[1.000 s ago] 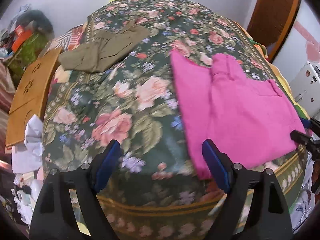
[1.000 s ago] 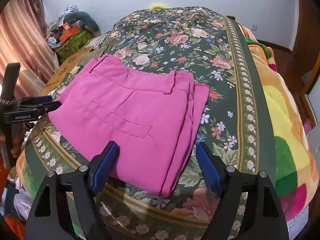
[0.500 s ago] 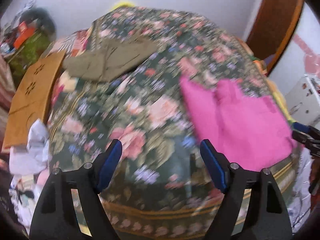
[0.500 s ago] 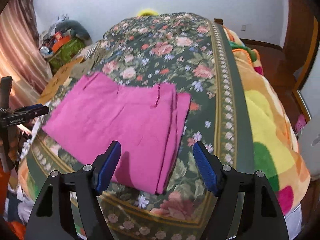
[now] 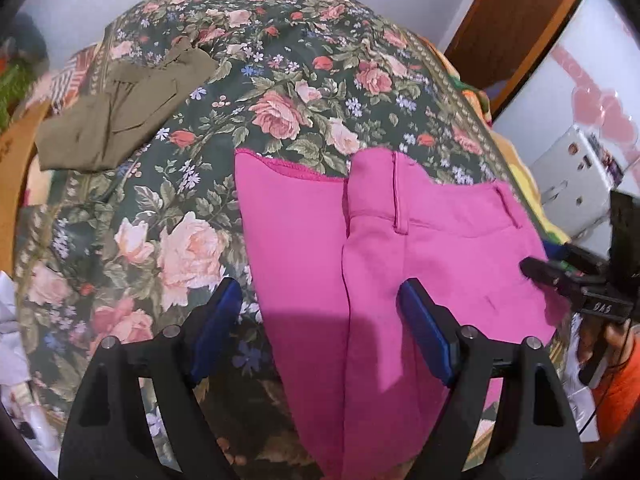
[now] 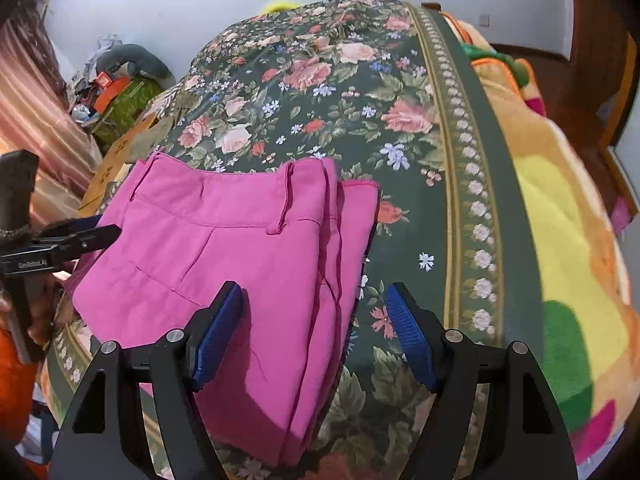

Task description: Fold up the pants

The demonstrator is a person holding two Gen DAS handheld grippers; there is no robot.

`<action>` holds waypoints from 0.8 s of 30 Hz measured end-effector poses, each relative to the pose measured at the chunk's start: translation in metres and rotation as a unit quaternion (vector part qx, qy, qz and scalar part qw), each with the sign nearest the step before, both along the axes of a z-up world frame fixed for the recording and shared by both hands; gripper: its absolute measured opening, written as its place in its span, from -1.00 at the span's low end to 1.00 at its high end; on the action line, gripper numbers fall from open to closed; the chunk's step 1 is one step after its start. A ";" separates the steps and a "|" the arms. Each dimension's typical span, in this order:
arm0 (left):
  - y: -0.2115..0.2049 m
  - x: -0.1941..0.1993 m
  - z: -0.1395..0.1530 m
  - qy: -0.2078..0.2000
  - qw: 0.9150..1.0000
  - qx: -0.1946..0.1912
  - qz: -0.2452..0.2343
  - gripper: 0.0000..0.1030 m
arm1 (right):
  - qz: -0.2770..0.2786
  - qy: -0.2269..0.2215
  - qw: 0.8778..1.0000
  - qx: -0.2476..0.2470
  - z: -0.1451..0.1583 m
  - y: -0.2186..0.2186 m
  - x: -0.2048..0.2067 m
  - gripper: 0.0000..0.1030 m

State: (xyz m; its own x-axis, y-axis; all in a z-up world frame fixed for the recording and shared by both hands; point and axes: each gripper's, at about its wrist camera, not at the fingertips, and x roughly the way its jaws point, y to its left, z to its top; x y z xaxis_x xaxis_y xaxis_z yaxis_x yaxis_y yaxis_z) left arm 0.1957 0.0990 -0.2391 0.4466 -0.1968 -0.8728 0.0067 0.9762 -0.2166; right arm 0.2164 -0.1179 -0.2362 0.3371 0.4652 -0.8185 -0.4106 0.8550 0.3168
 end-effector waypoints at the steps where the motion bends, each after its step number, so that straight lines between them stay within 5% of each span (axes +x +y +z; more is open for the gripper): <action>1: 0.001 0.001 0.000 -0.001 1.000 -0.005 -0.002 0.58 | 0.001 -0.003 1.000 0.004 0.000 0.000 0.001 0.38; 5: 0.002 0.005 -0.003 -0.006 1.000 -0.016 -0.008 0.44 | 0.008 -0.008 1.000 0.012 -0.001 0.003 0.006 0.11; 10: -0.005 0.017 -0.003 -0.002 0.999 -0.040 -0.028 -0.29 | 0.019 -0.013 0.999 0.023 0.000 0.011 0.013 -0.37; 14: -0.007 0.021 -0.002 -0.004 0.999 -0.042 -0.025 -0.48 | 0.015 -0.027 0.999 0.019 0.003 0.015 0.016 -0.67; 19: -0.010 0.016 0.009 -0.024 0.999 -0.024 -0.023 -0.75 | 0.023 -0.055 0.998 0.009 0.016 0.019 0.012 -0.77; 24: -0.009 0.009 0.026 -0.049 0.998 -0.021 -0.021 -0.81 | 0.029 -0.073 0.997 0.014 0.032 0.024 0.011 -0.78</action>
